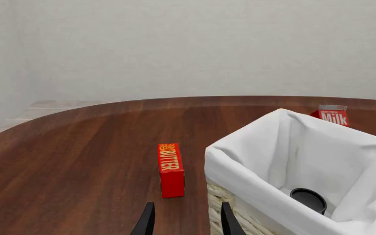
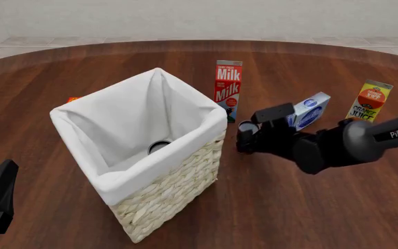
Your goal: Pick up the alphabet soup and the tomato sauce, and put them in the basket.
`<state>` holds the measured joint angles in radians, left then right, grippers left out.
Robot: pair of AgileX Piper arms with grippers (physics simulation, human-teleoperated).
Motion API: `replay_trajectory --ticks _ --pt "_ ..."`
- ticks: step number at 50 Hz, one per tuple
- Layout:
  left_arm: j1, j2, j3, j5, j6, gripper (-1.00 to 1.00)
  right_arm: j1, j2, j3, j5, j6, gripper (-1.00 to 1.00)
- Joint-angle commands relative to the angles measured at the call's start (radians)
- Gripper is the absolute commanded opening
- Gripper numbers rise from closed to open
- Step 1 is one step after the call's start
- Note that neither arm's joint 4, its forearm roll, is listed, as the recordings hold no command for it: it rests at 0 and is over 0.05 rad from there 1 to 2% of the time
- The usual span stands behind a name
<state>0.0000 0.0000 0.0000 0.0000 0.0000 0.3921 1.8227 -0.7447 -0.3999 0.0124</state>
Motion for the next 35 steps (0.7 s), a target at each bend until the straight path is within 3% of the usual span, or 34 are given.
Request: replay_trajectory --ticks 1,35 --pt "0.000 0.000 0.000 0.000 0.000 1.00 -0.013 -0.048 0.003 0.017 0.003 -1.00" --pt "0.000 0.000 0.000 0.000 0.000 1.00 -0.019 -0.220 0.015 0.124 -0.039 -1.00"
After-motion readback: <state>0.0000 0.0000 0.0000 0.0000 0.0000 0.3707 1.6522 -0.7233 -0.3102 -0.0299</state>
